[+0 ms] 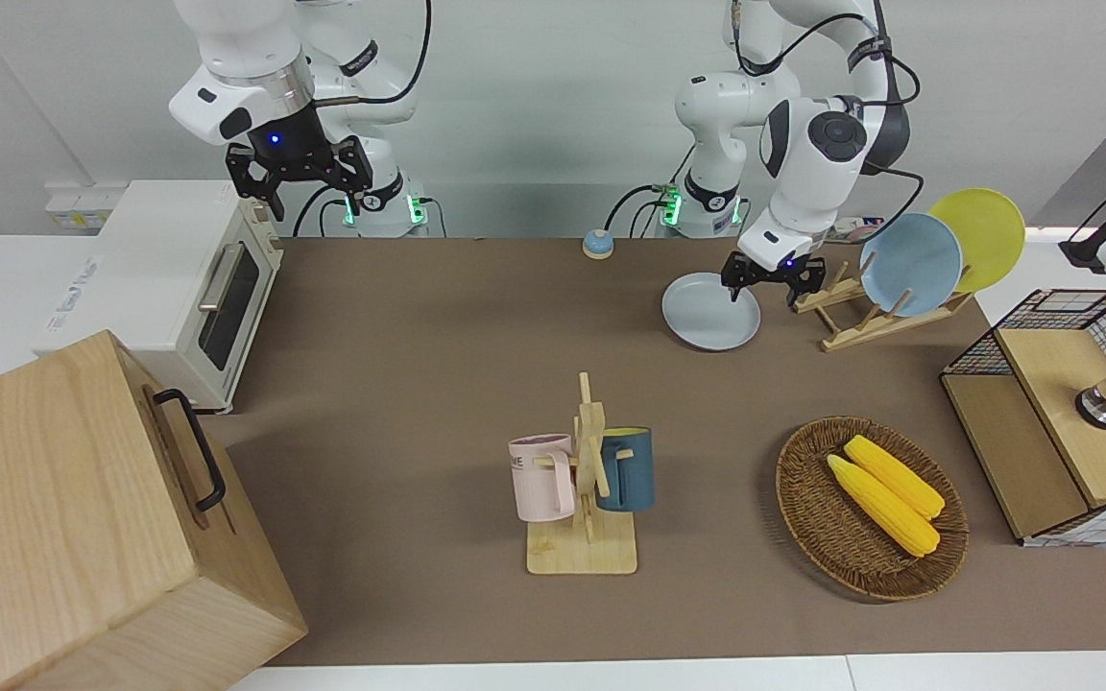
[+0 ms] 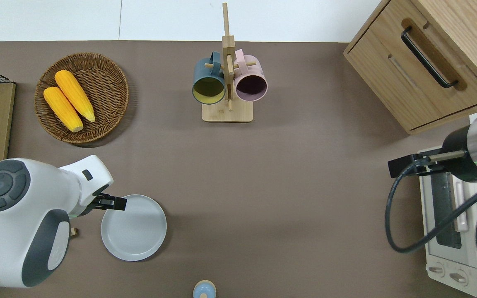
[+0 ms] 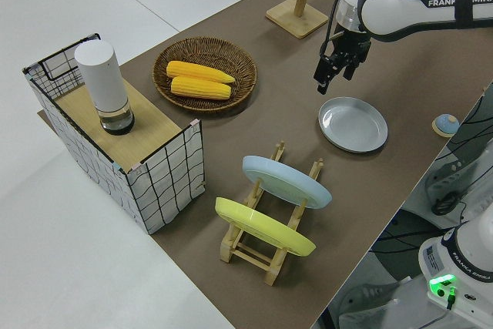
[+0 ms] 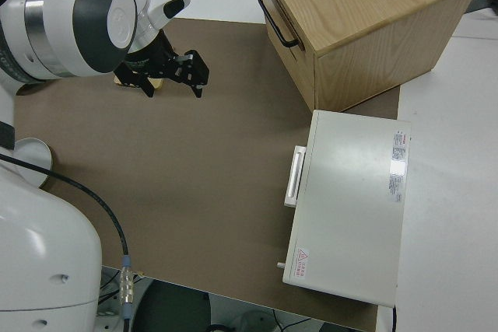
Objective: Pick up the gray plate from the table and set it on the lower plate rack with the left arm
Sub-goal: 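Grip the gray plate's rim with the left gripper and tilt it up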
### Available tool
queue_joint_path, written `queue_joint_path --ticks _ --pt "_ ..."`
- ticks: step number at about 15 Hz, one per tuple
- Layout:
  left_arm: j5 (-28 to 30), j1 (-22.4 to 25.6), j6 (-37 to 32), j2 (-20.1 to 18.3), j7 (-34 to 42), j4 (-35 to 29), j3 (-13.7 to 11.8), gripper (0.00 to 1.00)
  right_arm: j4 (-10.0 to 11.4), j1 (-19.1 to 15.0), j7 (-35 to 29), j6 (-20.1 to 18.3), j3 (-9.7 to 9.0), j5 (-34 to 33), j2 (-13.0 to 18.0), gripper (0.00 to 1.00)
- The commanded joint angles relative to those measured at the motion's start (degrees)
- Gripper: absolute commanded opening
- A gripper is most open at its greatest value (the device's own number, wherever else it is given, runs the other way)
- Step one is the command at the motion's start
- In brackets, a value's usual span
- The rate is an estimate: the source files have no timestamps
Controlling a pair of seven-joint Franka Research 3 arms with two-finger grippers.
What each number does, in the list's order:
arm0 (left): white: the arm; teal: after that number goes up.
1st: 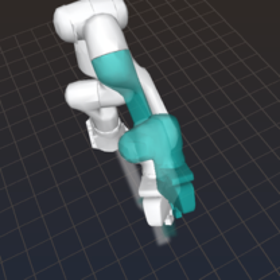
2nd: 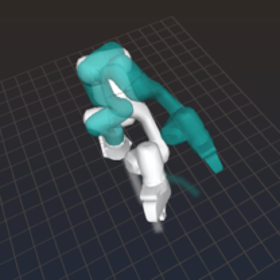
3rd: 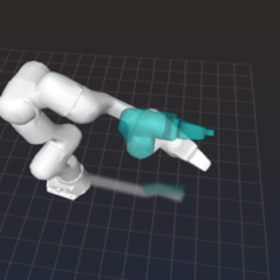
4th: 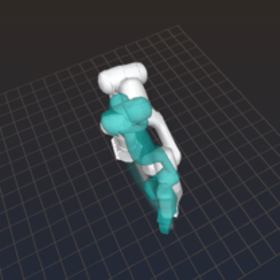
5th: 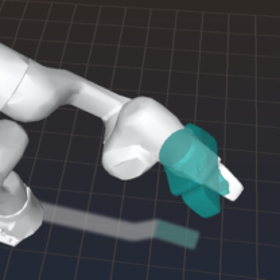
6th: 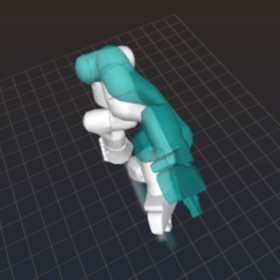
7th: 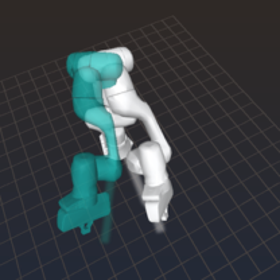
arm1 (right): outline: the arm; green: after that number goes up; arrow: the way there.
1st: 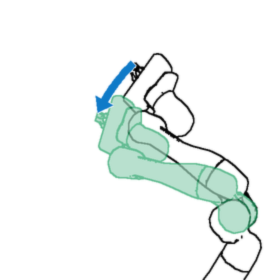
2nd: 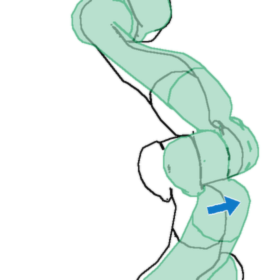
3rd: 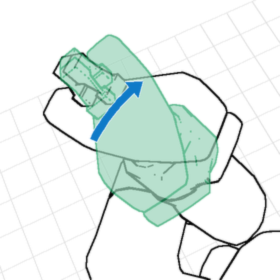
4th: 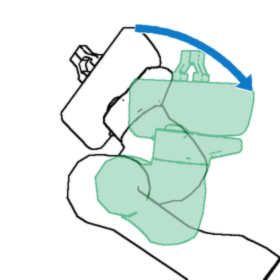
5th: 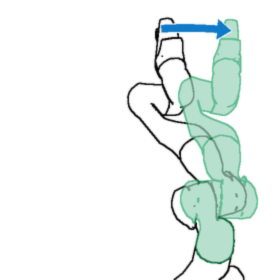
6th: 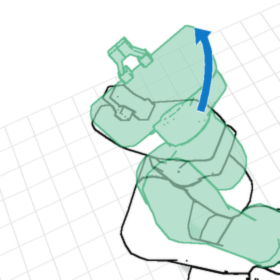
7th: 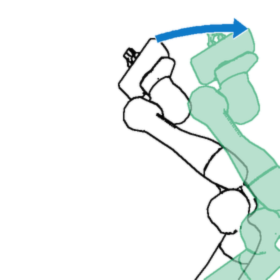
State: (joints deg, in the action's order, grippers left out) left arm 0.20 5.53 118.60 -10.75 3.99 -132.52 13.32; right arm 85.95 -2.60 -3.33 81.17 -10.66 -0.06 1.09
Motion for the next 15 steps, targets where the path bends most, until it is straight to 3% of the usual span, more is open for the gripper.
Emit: queue_joint_path --ticks 1,9,15 --pt "1.6 0.2 6.3 -1.7 3.7 -5.4 -1.1 1.00 -0.3 -0.6 0.1 -0.7 -0.32 0.6 0.1 0.987" --pt "1.6 0.4 16.5 0.5 5.2 -11.0 -1.5 1.00 -0.3 -0.6 0.1 -0.7 -0.32 0.6 0.1 0.987" --pt "1.6 0.9 22.9 5.1 5.6 -12.5 -1.5 1.00 -0.3 -0.6 0.1 -0.7 -0.32 0.6 0.1 0.990"
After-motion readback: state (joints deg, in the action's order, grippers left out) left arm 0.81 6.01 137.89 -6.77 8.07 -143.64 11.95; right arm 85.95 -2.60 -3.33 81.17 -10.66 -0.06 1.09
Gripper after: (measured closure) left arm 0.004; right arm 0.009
